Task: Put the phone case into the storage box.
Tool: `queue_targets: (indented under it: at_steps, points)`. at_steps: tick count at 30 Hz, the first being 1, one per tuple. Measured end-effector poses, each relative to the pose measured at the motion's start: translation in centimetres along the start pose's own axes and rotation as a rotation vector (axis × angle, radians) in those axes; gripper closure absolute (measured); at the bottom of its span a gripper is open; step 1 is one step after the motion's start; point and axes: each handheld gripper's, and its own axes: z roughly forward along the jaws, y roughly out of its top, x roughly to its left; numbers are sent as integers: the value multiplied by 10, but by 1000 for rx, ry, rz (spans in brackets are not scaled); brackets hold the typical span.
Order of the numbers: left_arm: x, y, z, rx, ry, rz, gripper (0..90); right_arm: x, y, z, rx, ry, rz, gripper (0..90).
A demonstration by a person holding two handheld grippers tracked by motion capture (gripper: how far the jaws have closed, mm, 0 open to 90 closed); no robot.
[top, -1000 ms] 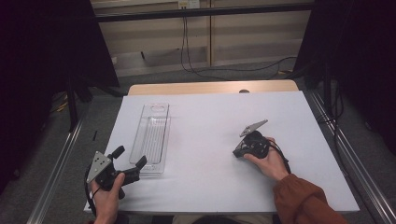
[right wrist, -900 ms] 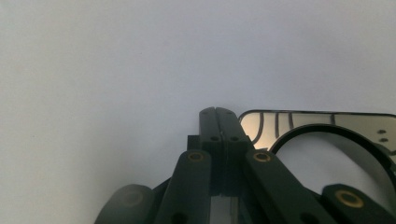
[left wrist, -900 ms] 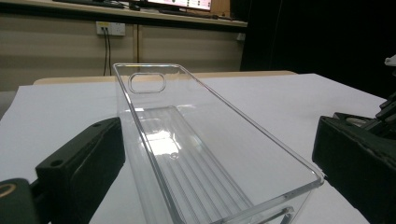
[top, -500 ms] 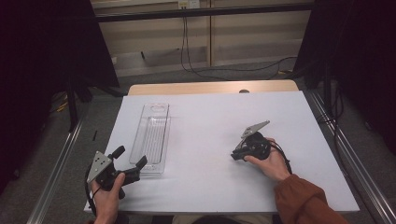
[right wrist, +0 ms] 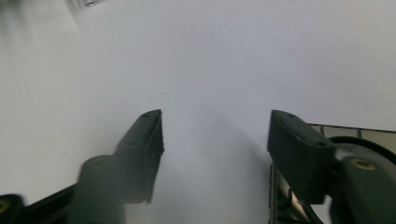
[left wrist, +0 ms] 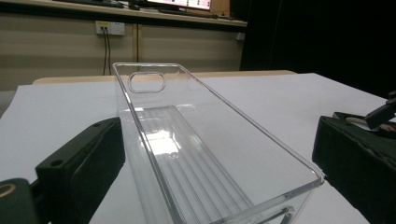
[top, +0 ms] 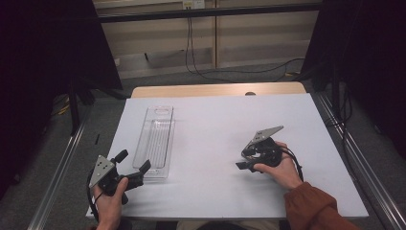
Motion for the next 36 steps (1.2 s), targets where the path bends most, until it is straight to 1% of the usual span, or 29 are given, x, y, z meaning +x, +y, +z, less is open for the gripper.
queue_targets:
  at_steps: [1, 2, 4, 5, 8, 11, 12, 14, 16, 18, 19, 20, 21, 23, 25, 26, 28, 29, 33, 34, 36]
  points:
    - [0, 0, 0, 0, 0, 0, 27, 1, 0, -1, 2, -4, 1, 287]
    - [0, 0, 0, 0, -1, 1, 27, 2, 0, -3, -8, -7, -1, 236]
    - [0, 0, -1, -1, -1, 0, 27, 2, 0, -5, -21, -2, -3, 167]
    - [0, 0, -1, -2, 0, 0, 27, 2, 0, -6, -25, 6, 8, 126]
    - [0, 0, -1, -1, -1, -2, 26, 1, -1, -9, -32, 6, 9, 79]
    - [1, 0, -1, -1, 1, 2, 26, 1, -2, -14, -49, -1, 29, 39]
    - [1, 0, 0, 0, 0, 2, 26, 0, -3, -16, -54, 9, 24, 27]
    - [1, 0, 0, -2, 2, 0, 26, -2, -4, -20, -65, 10, 30, 29]
    - [1, 0, 0, -3, 2, 0, 27, -3, -6, -24, -77, -7, 46, 31]
    - [1, 0, 0, -3, 0, 1, 27, -5, -8, -28, -89, -13, 56, 27]
    - [1, 0, 0, -3, 0, 0, 26, -6, -8, -30, -89, -28, 70, 28]
    - [1, 1, 0, -4, 0, 1, 26, -7, -9, -32, -90, -47, 72, 33]
    - [1, 1, 0, -4, 0, 0, 27, -7, -10, -34, -88, -55, 71, 35]
    - [1, 0, 0, -4, -2, -3, 27, -8, -12, -38, -89, -56, 75, 31]
    - [1, 0, 0, -3, 1, -1, 26, -8, -15, -42, -91, -69, 76, 31]
    - [1, 1, 0, -3, 2, -2, 26, -10, -16, -44, -96, -63, 73, 32]
    - [1, 1, 0, -4, 1, -1, 26, -11, -19, -47, -87, -73, 68, 49]
    - [0, 1, 0, -4, 1, -1, 26, -11, -20, -48, -84, -81, 74, 52]
    - [0, 0, 0, -4, 1, 1, 27, -13, -26, -53, -79, -100, 76, 40]
    - [1, 0, -1, -2, -1, 3, 27, -14, -27, -54, -77, -102, 83, 38]
    - [1, 0, -1, -5, 0, -1, 27, -15, -30, -55, -64, -108, 88, 39]
